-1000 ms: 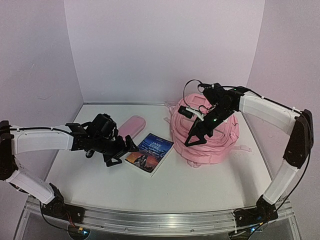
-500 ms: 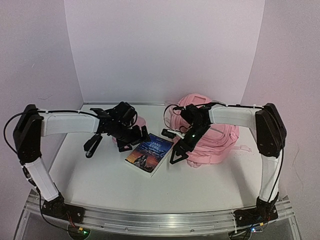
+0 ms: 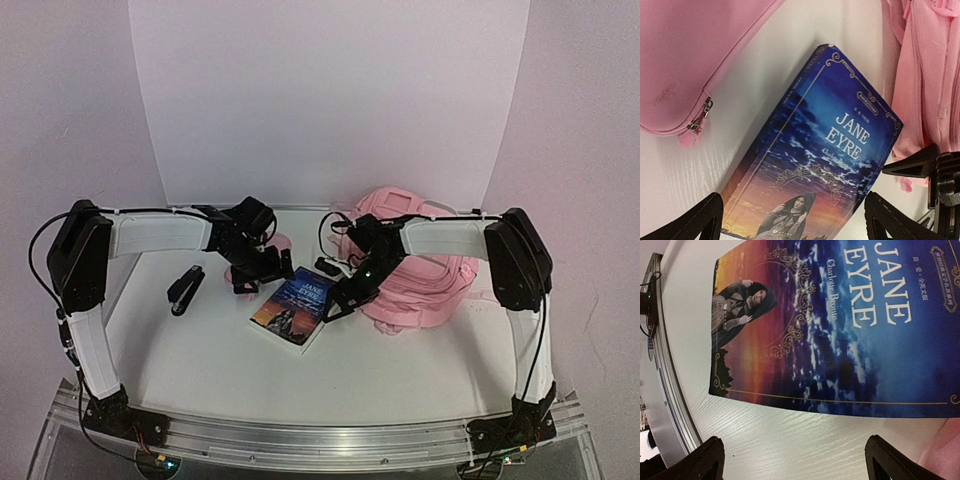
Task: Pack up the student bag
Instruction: Pick up the book from the center of the board.
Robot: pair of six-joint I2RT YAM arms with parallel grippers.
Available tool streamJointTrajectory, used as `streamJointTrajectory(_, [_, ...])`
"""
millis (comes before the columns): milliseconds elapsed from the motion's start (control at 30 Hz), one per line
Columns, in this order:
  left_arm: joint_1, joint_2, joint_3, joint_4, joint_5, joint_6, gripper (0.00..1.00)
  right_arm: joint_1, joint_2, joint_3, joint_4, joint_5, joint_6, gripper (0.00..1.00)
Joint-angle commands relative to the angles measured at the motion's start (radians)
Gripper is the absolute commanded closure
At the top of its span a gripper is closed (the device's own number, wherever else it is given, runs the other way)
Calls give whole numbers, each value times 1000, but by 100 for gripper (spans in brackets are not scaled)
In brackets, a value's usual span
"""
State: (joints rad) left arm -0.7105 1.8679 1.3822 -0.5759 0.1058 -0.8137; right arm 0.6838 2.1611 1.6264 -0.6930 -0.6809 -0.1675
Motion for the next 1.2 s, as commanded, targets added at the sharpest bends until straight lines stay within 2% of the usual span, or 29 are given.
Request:
streamJointTrajectory(0, [8, -19, -68, 15, 38, 25, 2, -2, 47, 45, 53, 53, 71, 2])
streamJointTrajectory(367, [-12, -23, -244, 147, 142, 26, 12, -3, 138, 157, 66, 79, 114, 4])
streamJointTrajectory(633, [-187, -51, -273, 240, 189, 31, 25, 5, 229, 285, 72, 64, 129, 7])
streamJointTrajectory(833, [-280, -167, -411, 367, 252, -46, 36, 28, 269, 372, 72, 25, 91, 8])
streamJointTrajectory(967, [-280, -399, -572, 435, 158, -137, 37, 40, 265, 405, 72, -32, 59, 10])
streamJointTrajectory(1067, [-266, -524, -614, 337, 48, -179, 34, 42, 240, 402, 69, -41, 37, 12])
streamJointTrajectory(1167, [-253, -573, -632, 271, -20, -247, 32, 40, 198, 369, 56, -6, 21, 12])
